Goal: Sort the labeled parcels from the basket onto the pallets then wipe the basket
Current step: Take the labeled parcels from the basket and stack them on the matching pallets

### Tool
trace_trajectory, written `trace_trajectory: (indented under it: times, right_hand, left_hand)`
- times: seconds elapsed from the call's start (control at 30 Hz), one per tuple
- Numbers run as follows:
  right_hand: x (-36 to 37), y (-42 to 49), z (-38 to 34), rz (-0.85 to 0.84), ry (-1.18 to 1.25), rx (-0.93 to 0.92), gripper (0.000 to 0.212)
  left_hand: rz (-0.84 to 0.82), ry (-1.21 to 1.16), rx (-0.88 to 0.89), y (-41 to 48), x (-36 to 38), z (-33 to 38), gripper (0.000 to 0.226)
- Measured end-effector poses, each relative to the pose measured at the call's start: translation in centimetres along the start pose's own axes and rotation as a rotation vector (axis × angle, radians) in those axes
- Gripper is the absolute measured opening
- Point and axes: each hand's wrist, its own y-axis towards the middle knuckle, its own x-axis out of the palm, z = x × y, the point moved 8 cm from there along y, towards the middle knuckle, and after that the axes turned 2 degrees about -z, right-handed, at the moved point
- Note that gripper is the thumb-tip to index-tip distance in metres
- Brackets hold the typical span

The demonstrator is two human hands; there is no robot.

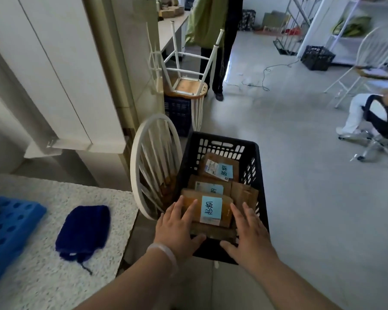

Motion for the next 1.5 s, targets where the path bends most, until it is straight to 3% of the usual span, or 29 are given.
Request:
trace_trajectory:
  times: [0.3,0.63,1.0,1.27,1.5]
  right_hand:
    - [3.1,8.1,3.0,-0.13,0.12,0.095,0.101]
    - [6.9,16.4,5.9,-0.278,0.303,0.201,0.103]
    - [9.7,19.4,8.0,-0.441,0.445,0.259,0.097]
    - [9.4,20.6,8.4,-0.387,0.429,0.221,0.077]
    - [8.2,20.7,9.6,-0.272,0.492,0.245,0.046]
  left_hand:
    - [-0.121,-0.153,-0.099,8.8,3.7,-1.6,0.087]
    - [-0.19,-0.287,-0.41,14.1,9.2,-3.4,0.093]
    - [-0.107,-0.3,-0.532,15.8,10.7,-3.3,0.087]
    - [-0.083,-0.244,-0.538,16.4,10.8,-3.0,0.086]
    - [-0.119,-0.379,-0.52,16.3,11.7,-2.6,0.085]
